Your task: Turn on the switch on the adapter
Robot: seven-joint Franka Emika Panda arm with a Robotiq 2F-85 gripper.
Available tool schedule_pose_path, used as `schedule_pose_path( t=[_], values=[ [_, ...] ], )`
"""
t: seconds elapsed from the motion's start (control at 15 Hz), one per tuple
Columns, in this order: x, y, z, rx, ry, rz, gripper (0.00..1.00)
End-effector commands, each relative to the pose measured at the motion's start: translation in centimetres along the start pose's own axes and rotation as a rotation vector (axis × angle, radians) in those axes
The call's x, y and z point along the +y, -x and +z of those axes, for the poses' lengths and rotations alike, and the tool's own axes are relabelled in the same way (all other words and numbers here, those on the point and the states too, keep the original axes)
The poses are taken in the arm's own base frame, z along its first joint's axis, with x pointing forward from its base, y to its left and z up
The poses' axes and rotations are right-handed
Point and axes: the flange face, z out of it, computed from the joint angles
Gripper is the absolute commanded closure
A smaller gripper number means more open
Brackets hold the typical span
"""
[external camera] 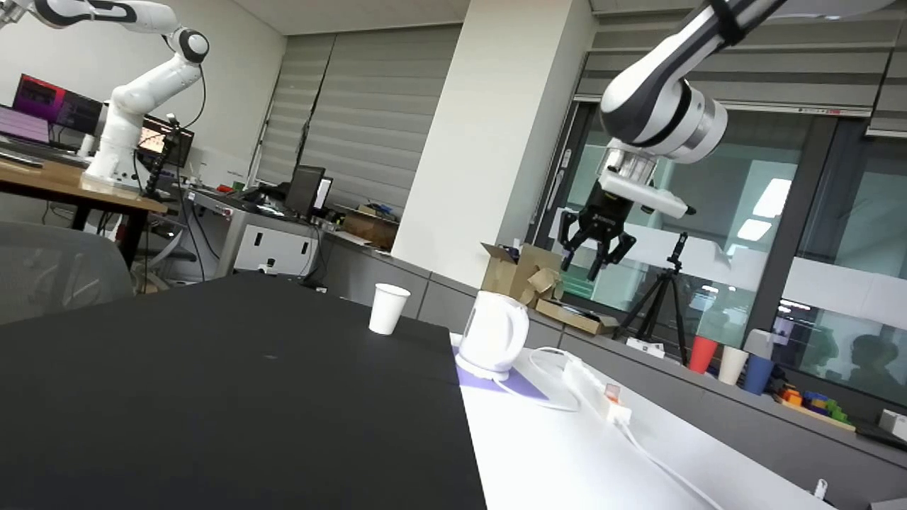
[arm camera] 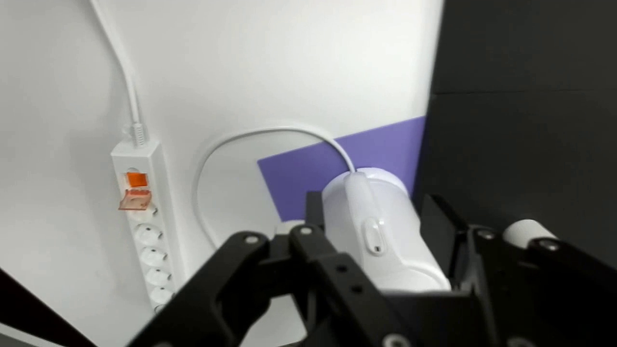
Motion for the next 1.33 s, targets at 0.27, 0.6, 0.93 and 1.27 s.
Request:
schedule_pose_path(
  t=[0.27, 0.6, 0.93, 1.27],
  values=[
    [8.5, -6.8, 9.9, -0.067, 0.153, 0.09, 0.99],
    [13.1, -11.3, 12.5, -0.07, 0.262, 0.163, 1.0],
    [13.6, -10.7, 13.4, -0.1, 0.248, 0.155, 0.99],
    [13.5, -11.0, 13.3, -0.102, 0.249, 0.157, 0.99]
  ],
)
